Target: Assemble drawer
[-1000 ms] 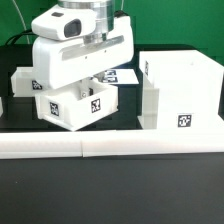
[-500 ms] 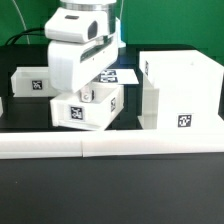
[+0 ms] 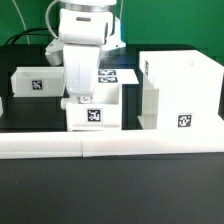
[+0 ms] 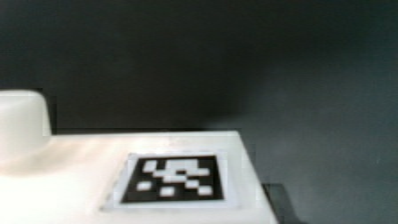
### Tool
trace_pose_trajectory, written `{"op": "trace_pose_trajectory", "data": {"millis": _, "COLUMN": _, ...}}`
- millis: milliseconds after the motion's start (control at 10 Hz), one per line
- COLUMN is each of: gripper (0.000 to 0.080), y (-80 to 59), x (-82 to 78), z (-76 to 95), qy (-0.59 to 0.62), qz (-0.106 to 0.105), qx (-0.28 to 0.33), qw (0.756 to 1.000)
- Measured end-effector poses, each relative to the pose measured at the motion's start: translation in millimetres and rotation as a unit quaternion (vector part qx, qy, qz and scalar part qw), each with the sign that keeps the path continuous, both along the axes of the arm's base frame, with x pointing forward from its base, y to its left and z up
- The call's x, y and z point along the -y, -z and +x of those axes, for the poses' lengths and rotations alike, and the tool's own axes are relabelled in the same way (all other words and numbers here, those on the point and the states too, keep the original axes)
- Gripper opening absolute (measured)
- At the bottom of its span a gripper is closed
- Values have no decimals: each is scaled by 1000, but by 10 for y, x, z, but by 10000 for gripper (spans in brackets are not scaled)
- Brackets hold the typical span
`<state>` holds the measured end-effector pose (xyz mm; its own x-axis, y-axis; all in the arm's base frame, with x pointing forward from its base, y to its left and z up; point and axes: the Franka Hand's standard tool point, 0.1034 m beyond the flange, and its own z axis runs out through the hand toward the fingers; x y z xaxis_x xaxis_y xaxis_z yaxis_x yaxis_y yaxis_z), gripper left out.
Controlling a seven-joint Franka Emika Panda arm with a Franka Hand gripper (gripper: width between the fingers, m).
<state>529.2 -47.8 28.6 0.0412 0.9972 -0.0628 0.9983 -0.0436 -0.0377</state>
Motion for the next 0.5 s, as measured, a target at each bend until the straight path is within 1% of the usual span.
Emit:
{"op": "trace_pose_trajectory", "data": {"millis": 100, "gripper": 42, "y": 0, "x": 9, "z": 2, "qy": -6, "qz": -1, "qx": -2, "qw": 1000}}
{"op": "trace_pose_trajectory", "data": {"millis": 300, "gripper": 42, "y": -34, "x": -10, "z": 76, "qy": -1, "qz": -1, "qx": 5, "qw": 1000}}
{"op": "trace_pose_trajectory", "data": {"millis": 500, "gripper": 42, "y": -18, "x": 3, "z": 61, "qy": 0, "qz": -1, "qx": 10, "qw": 1000}}
